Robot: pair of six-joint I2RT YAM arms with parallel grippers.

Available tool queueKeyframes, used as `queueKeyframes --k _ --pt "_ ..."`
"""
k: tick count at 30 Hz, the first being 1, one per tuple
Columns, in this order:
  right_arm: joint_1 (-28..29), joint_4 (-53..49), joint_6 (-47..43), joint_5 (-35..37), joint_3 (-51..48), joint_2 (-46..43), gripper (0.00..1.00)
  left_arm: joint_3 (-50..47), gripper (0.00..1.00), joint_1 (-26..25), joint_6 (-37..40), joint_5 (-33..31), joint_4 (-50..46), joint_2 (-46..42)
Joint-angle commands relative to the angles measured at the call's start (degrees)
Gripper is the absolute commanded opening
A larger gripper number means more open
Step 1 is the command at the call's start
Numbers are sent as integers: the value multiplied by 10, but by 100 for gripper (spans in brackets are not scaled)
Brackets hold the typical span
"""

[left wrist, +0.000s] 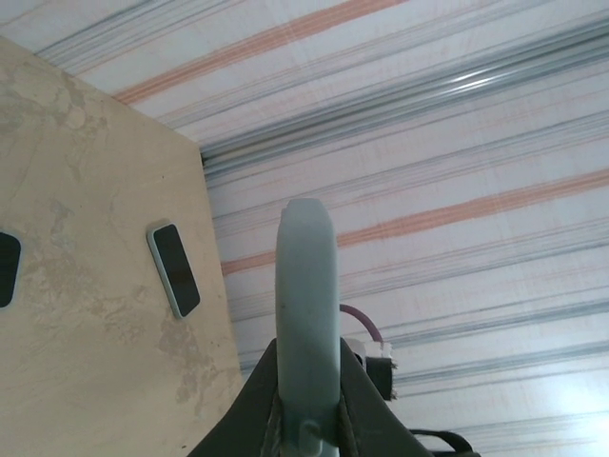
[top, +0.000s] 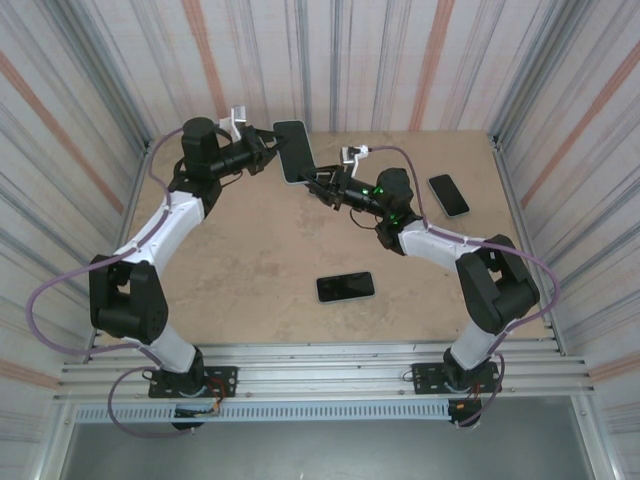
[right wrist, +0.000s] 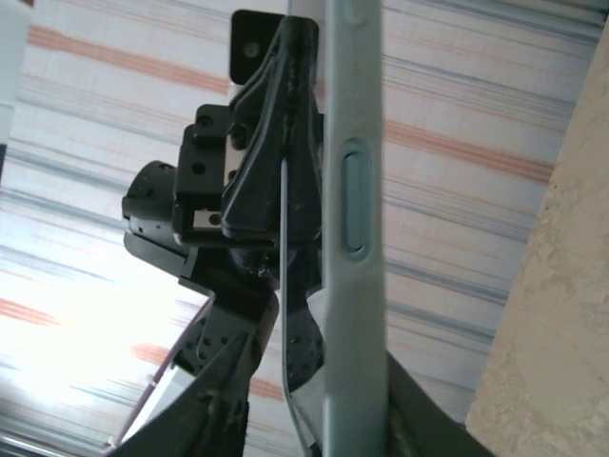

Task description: Take the phone out of the phone case

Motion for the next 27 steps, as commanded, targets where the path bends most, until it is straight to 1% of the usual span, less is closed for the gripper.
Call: queueKeyframes --k 1,4,7,10,12,15,18,21,22,27 --pt "11 15 -56 19 -16 -40 38 -15 0 -5 -11 -54 33 -26" --pt "24 -21 -122 54 -33 -64 40 -32 0 -13 -25 -89 54 -37" --pt "44 -69 -209 92 -43 -90 41 -37 0 -28 -32 -111 70 -40" --pt "57 -67 -236 132 -58 -100 41 -38 0 -44 -38 -133 77 -44" --pt "61 -52 -232 150 -66 -99 40 -43 0 -52 -44 -148 91 -47" --pt "61 -13 -210 169 -73 -90 33 -46 0 -63 -51 -161 101 -48" --pt "63 8 -192 180 -71 -83 29 -54 0 -69 -59 -175 113 -53" --pt "63 17 -173 184 -71 -75 28 -71 0 -72 -71 -197 141 -62" --pt "63 20 -144 183 -71 -72 28 -77 0 -72 -73 -206 149 -66" --pt "64 17 -113 180 -83 -75 29 -83 0 -72 -57 -240 140 -88"
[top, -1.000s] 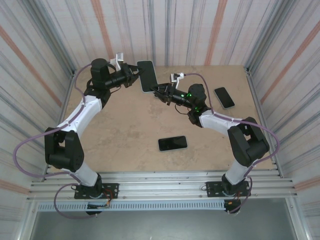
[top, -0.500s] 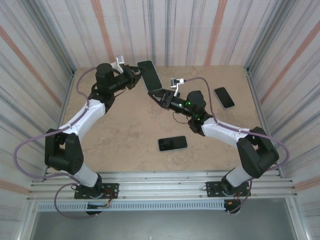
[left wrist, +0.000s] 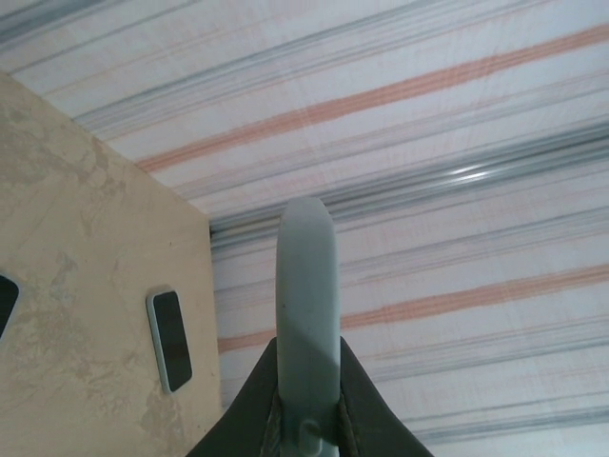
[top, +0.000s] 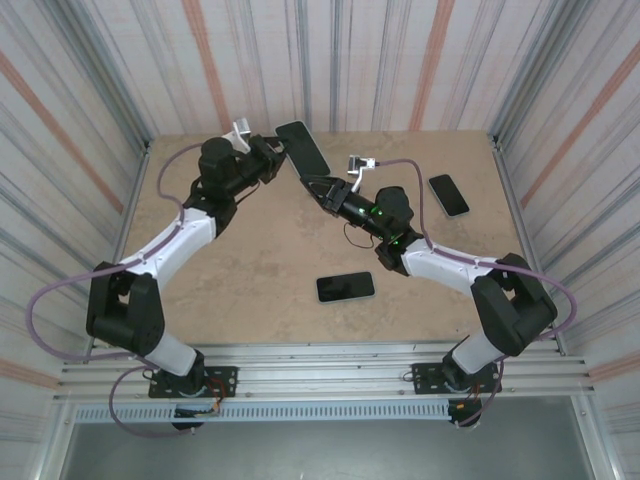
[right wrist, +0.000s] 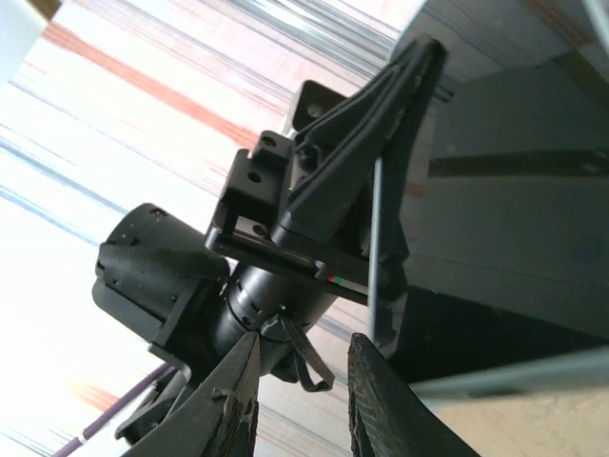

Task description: Take the phone out of the phone case

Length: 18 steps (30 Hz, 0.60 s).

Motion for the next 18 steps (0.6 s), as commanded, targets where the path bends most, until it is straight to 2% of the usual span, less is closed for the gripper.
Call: queueKeyframes --k 1,8,18 --pt "1 11 32 9 -12 -2 29 2 0 0 1 -38 49 -48" --pt "0 -30 32 5 -9 -12 31 4 0 0 2 -37 49 -52" --pt "0 2 45 -9 13 14 34 2 0 0 3 -37 52 -58"
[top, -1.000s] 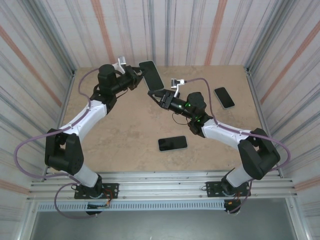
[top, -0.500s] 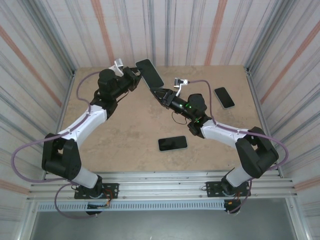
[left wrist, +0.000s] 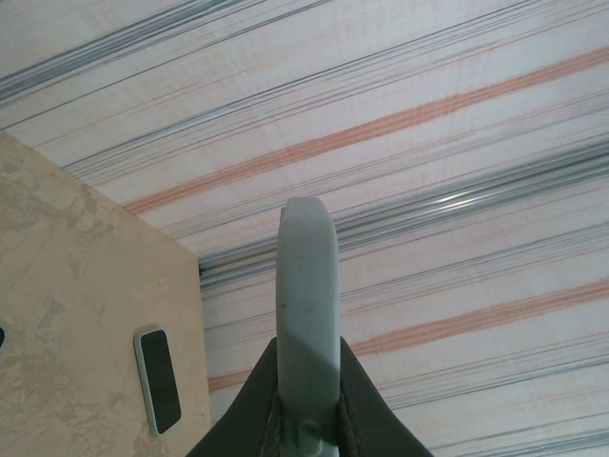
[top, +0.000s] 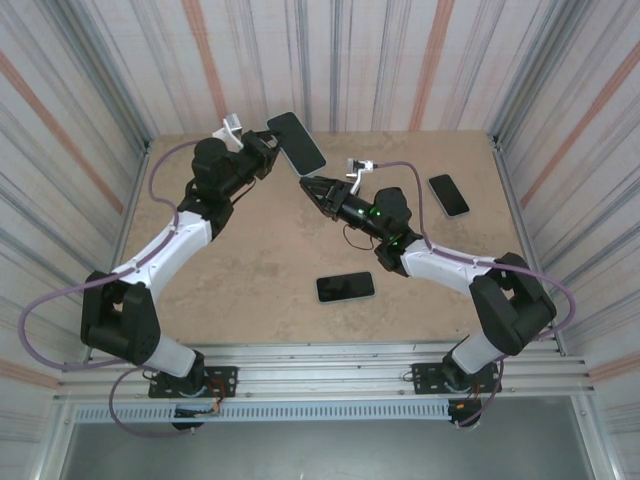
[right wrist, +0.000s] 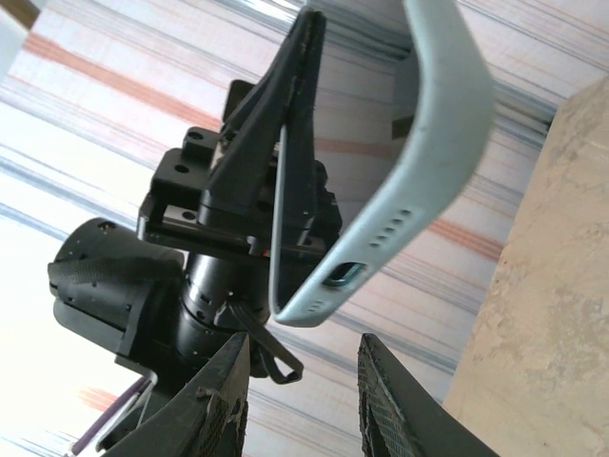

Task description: Take the phone out of the phone case

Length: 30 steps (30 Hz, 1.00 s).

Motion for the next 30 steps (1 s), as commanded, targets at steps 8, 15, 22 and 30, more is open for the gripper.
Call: queueKeyframes --k 8,15,22,30 --pt "-7 34 15 -20 46 21 29 2 0 -1 -16 8 54 -25" --pt "-7 44 24 -22 54 37 23 12 0 -1 -15 13 50 -20" --pt "-13 52 22 -23 55 44 16 6 0 -2 -25 16 47 -24" --pt "-19 4 -70 -35 47 32 9 19 0 -2 -58 38 41 -27"
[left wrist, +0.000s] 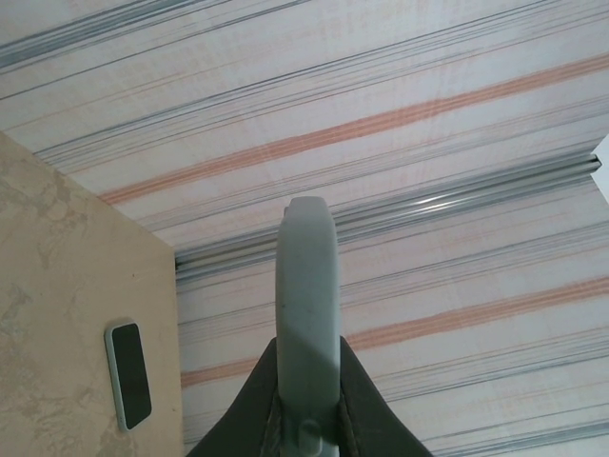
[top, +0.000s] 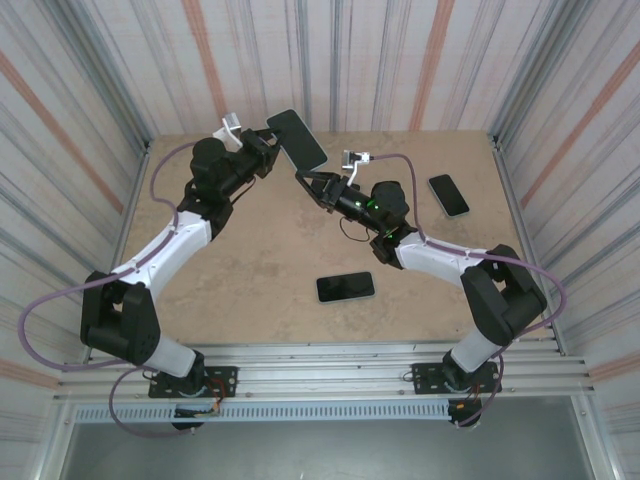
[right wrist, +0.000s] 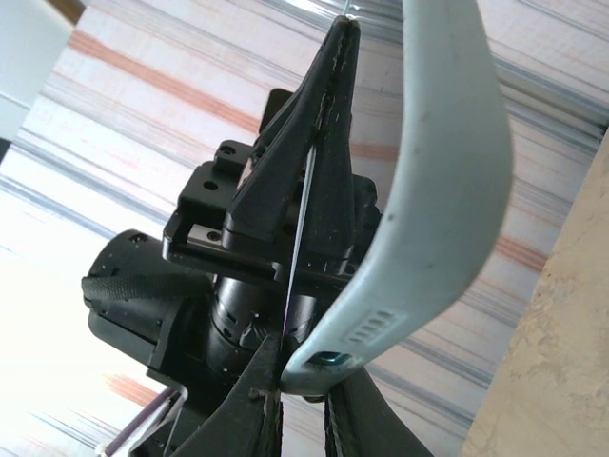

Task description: Take the phone out of the phone case

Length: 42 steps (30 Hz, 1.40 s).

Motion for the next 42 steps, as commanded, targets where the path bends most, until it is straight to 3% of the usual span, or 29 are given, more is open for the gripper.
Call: queueKeyframes --k 1,6,14,18,26,29,34,39,42 --pt "-9 -58 -101 -6 9 -9 9 23 0 -2 -23 31 24 -29" --pt "-16 -160 -214 -5 10 -33 8 28 0 -2 -51 50 31 -41" --pt "-29 -212 -251 0 14 -30 6 42 0 -11 -67 72 32 -50" --pt "-34 -191 -241 -8 12 -33 8 54 0 -11 -40 80 9 -54" --pt "-51 -191 -281 -71 -11 -75 32 90 0 13 62 109 -61 -44" --pt "-75 -211 -310 -127 -22 -99 41 113 0 30 93 145 -71 -30" --pt "-127 -265 -377 -249 -14 -134 49 166 0 57 177 258 -68 5" --pt "-142 -459 -570 -319 57 -152 52 216 0 63 276 372 -65 37" --pt "-148 -522 -644 -343 96 -140 53 232 0 63 307 413 -50 46"
